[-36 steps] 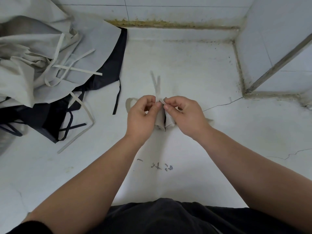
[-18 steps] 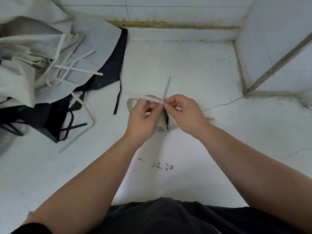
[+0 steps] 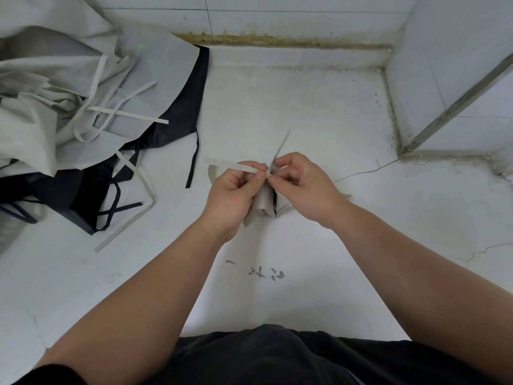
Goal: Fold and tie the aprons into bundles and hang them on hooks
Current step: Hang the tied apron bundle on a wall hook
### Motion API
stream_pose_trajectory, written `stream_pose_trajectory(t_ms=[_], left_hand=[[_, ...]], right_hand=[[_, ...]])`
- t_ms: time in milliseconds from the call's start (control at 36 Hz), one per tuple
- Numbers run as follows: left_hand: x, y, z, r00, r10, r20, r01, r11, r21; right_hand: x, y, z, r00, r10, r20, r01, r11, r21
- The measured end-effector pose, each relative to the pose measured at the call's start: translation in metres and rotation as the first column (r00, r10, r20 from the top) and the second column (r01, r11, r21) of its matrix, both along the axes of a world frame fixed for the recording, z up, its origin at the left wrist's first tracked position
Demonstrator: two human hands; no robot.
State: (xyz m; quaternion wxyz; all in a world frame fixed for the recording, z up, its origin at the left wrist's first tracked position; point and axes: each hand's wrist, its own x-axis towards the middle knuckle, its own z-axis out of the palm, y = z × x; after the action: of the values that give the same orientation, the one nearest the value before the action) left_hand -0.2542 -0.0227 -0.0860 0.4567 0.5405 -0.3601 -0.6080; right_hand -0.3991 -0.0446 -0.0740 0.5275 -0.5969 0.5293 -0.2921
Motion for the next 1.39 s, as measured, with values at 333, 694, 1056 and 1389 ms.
stream_pose_trajectory(t_ms=[333,694,1056,1389], left_hand=[[0.013,-0.004,0.006,0.957,-0.212,0.196,0.221,0.975,-0.026],[0.012,-0.013,0.014,0.928,-0.258,0.27,0.284,0.957,-0.061],[0.003,-0.001,0.014,0.977,-0.172,0.122,0.182,0.98,-0.076],[0.002,0.008,0.005,0.974,-0.052,0.218,0.075,0.992,-0.098]], right_hand=[[-0.009,-0.006,0.008,0.995,0.102,-0.015,-0.1,0.992,0.081],[-0.012,-0.013,0.011,0.946,0.196,-0.258,-0.202,0.979,0.006],[-0.007,-0.007,0.014,0.984,0.169,-0.056,-0.159,0.975,0.154],[-0.01,-0.002,0.009,0.881,-0.302,0.365,0.153,0.91,0.385]])
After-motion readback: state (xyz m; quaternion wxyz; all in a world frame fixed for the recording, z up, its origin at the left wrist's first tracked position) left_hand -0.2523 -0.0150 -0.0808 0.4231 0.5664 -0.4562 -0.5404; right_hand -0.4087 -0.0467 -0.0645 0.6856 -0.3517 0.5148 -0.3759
